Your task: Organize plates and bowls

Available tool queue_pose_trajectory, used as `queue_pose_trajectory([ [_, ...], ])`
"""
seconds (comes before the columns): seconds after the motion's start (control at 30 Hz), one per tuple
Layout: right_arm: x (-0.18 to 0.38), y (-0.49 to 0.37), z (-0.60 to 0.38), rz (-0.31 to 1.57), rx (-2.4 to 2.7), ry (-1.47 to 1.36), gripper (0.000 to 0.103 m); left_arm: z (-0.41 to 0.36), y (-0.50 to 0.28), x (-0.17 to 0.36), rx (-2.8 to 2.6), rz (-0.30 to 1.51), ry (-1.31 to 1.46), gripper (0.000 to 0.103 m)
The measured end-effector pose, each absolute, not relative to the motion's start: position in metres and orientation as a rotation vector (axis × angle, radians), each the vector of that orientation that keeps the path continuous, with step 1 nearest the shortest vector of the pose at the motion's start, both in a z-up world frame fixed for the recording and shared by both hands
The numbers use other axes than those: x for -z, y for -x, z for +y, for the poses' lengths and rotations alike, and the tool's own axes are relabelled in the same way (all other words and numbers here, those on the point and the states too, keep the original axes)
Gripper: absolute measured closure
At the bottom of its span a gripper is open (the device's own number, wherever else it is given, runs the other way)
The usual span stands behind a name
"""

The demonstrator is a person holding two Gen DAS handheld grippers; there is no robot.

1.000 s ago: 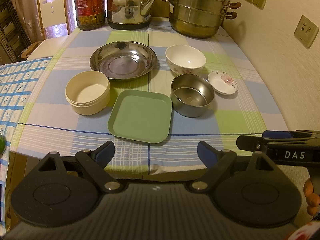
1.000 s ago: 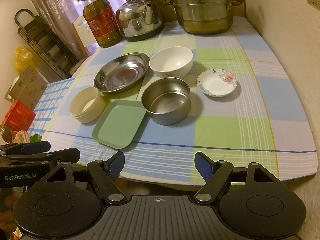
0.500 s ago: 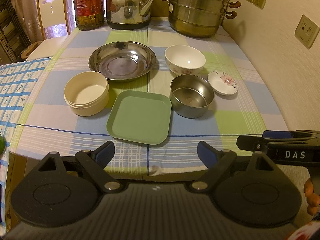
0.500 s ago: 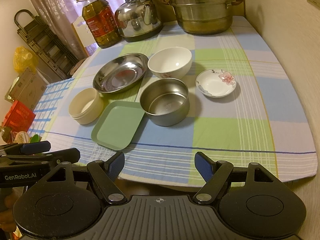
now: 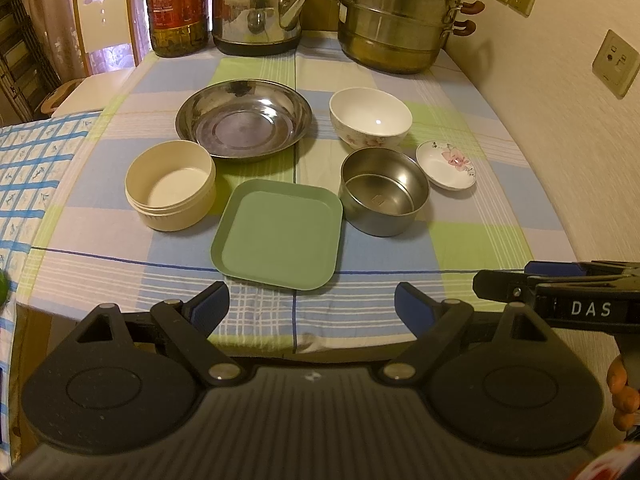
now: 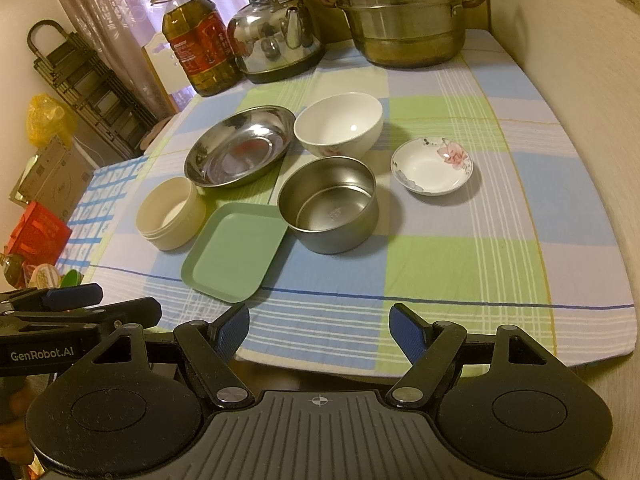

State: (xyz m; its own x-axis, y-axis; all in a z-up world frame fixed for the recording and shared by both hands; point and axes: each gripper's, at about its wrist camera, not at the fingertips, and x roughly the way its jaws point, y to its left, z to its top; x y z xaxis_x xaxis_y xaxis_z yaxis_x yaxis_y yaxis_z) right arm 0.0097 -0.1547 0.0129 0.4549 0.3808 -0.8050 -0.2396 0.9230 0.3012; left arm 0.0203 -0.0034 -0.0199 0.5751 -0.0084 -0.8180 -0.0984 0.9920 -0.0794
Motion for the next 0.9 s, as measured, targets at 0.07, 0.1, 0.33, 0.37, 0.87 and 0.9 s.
queue_pose_trajectory([
  [0.07, -0.012, -0.013, -0.157, 1.034, -0.385, -0.157, 0.026, -0.003, -0.022, 0.021, -0.053, 0.959, 0.124, 0.014],
  [0.1, -0.011, -0.013, -0.157, 1.035, -0.385, -0.159, 0.026, -0.002, -0.021, 0.02, -0.054, 0.96, 0.125, 0.014],
  [0.33, -0.008, -0.014, -0.155, 1.042, -0.387, -0.164, 0.026, 0.004, -0.023, 0.02, -0.076, 0.969, 0.135, 0.014],
  [0.37, -0.007, -0.014, -0.155, 1.042, -0.388, -0.165, 0.026, 0.005, -0.023, 0.021, -0.082, 0.971, 0.135, 0.014],
  [0.87, 0.016, -0.034, -0.141, 1.041, -0.436, -0.216, 0.026, 0.041, -0.043, 0.053, -0.159, 1.015, 0.166, 0.016],
  [0.9, 0.019, -0.036, -0.138, 1.046, -0.438, -0.221, 0.026, 0.044, -0.045, 0.055, -0.16, 1.018, 0.167, 0.016],
])
